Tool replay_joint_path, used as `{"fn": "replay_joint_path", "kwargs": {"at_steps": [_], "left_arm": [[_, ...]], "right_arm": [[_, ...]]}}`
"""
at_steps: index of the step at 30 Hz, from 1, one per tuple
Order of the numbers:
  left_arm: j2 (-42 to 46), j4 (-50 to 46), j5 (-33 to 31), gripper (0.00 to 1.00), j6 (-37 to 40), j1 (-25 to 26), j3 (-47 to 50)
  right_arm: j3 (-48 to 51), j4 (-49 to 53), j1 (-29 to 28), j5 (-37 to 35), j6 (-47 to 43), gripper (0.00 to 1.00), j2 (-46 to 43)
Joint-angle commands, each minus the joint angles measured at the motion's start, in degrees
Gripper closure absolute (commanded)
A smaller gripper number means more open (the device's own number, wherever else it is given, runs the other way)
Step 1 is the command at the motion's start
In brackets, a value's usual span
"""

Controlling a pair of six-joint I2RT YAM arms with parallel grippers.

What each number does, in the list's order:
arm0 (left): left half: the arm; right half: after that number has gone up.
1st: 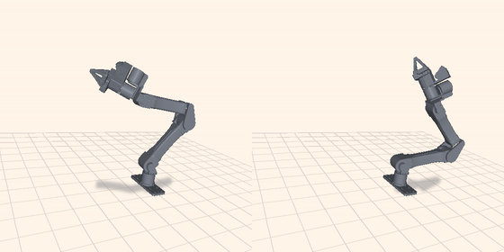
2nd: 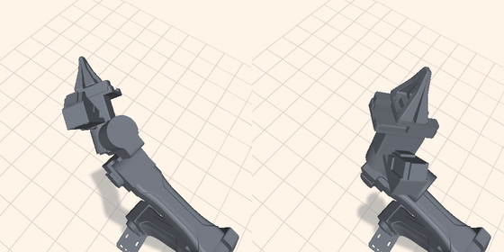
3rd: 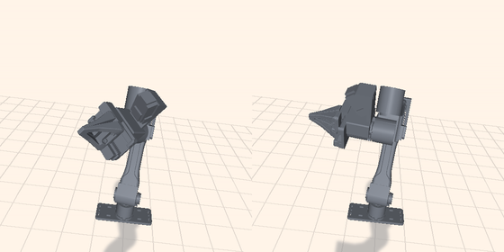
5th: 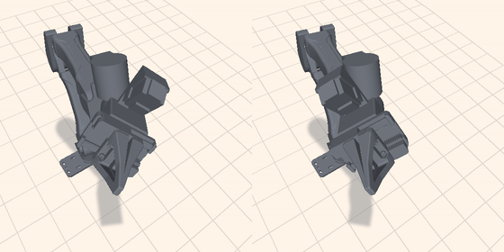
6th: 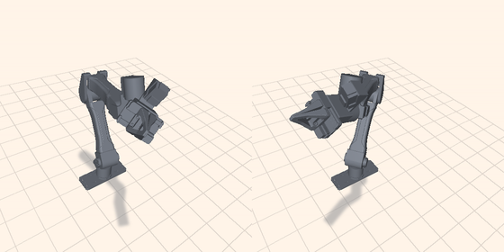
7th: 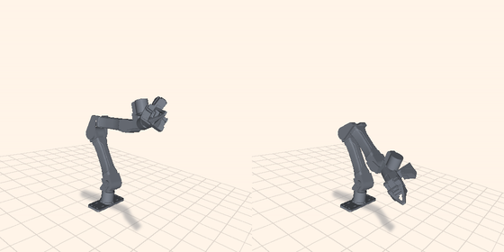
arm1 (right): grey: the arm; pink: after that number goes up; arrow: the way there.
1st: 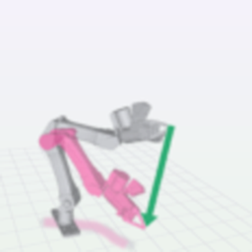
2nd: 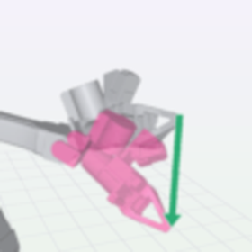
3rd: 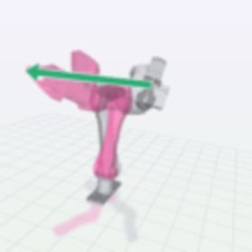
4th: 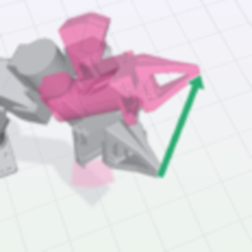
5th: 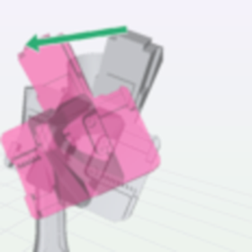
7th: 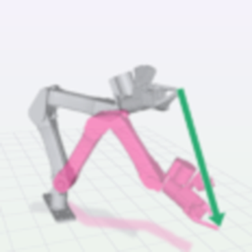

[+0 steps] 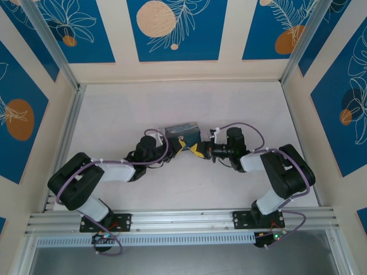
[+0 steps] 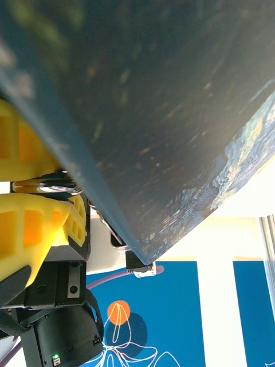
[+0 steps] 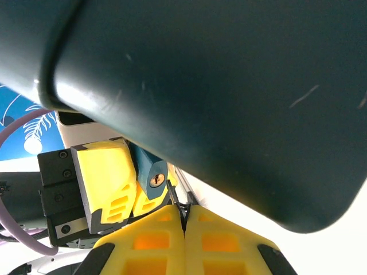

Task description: Unlock the padlock with the key

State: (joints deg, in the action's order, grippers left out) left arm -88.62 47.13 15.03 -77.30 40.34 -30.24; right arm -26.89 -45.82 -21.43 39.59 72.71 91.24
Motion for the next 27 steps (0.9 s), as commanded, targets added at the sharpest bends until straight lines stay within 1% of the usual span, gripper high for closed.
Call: {"fn": "replay_joint_path", "kwargs": {"at_steps": [1, 27], "left_arm": [[-0.1, 4.5, 1.3, 1.00, 0.1, -0.5, 0.3], [-0.5, 4.1, 1.2, 1.00, 0.4, -0.3, 0.1]], "right_arm": [[-1.6, -0.2, -0.4, -0.4, 0.6, 1.00, 0.8], [-2.5, -0.1, -0.8, -0.4, 1.5, 1.00, -0.5]]}}
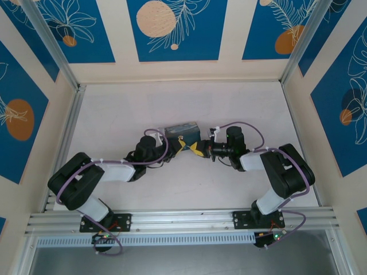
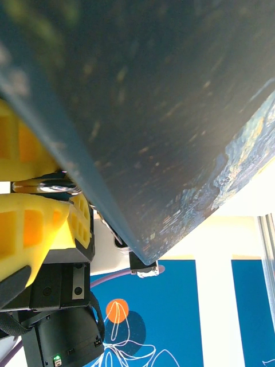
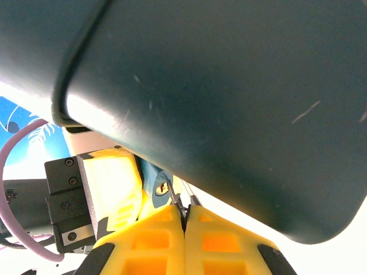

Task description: Unlock the padlock with the key

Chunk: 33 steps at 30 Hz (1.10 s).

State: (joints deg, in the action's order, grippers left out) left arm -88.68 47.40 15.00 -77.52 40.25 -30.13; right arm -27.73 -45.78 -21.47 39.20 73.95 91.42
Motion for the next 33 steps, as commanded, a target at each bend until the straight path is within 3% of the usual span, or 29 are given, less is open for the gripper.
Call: {"fn": "replay_joint_path", "kwargs": {"at_steps": [1, 19, 33], "left_arm": [[-0.5, 3.9, 1.3, 1.00, 0.7, -0.2, -0.1], [-2.8, 10.3, 3.6, 1.00, -6.7, 0.9, -1.9], [0.0, 9.3, 4.6, 1.00, -6.7, 1.1, -2.6]], "right_arm": [[-1.8, -0.2, -0.8, 0.0, 0.2, 1.00, -0.7], [-1.5, -5.2, -1.2, -2.3, -1.3, 1.00, 3.4], [-3.8, -9.3, 1.5, 0.4, -4.3, 1.00, 9.7]]}}
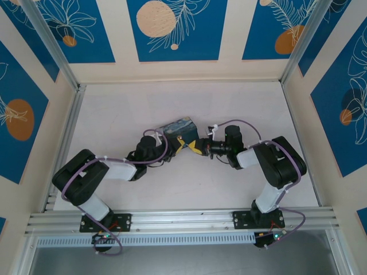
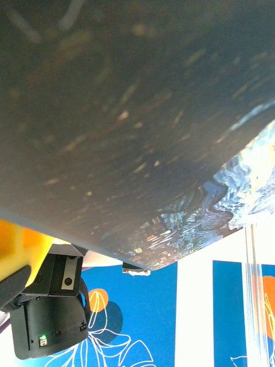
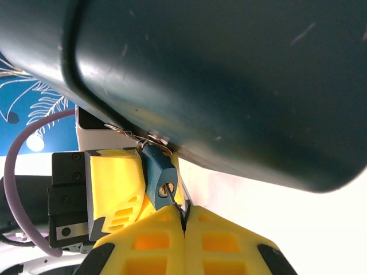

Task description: Unlock the padlock with the key

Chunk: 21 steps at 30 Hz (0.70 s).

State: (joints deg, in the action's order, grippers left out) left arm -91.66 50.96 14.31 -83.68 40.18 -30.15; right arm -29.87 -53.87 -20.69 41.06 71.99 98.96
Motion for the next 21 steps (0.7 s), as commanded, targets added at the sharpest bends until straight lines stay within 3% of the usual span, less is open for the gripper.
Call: {"fn": "replay_joint_path", "kwargs": {"at_steps": [1, 21], "left_arm": [[3.1, 5.9, 5.2, 1.00, -0.6, 1.2, -2.6], [5.7, 6.8, 4.7, 1.00, -0.4, 2.5, -3.4]], "right_arm": [[-1.8, -1.7, 1.0, -1.1, -2.3, 1.00, 2.6], [-4.3, -3.3, 2.2, 2.4, -0.7, 1.00, 8.1]]}}
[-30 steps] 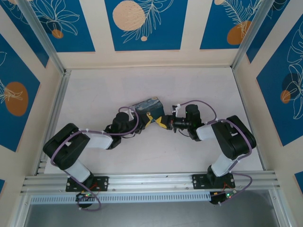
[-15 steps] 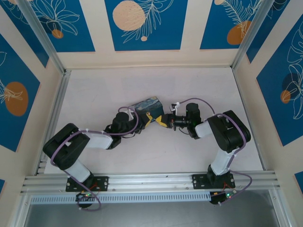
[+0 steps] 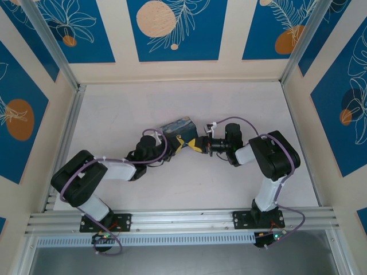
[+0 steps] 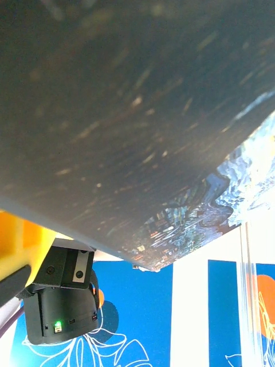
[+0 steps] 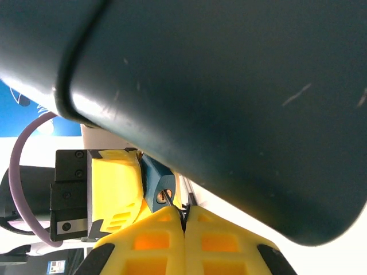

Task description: Unlock the padlock with the key

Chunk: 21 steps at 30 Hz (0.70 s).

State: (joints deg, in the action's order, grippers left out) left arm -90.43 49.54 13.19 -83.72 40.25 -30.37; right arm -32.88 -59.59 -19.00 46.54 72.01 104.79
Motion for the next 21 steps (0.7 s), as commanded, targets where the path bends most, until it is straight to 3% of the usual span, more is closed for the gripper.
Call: {"fn": "replay_joint_path", "kwargs": {"at_steps": [1, 12, 21], "left_arm": [[4.9, 7.8, 5.7, 1.00, -0.2, 2.5, -3.1], [6.7, 8.3, 5.7, 1.00, 0.7, 2.7, -1.3], [5.9, 10.1, 5.6, 1.00, 0.2, 3.0, -2.3]], "right_arm": [[-1.6, 2.5, 0.7, -2.7, -0.6, 1.00, 2.5], [-6.0, 5.3, 1.0, 1.9, -1.0, 1.00, 4.2], [-8.1, 0.3, 0.3, 6.8, 2.9, 1.00, 6.2]]}}
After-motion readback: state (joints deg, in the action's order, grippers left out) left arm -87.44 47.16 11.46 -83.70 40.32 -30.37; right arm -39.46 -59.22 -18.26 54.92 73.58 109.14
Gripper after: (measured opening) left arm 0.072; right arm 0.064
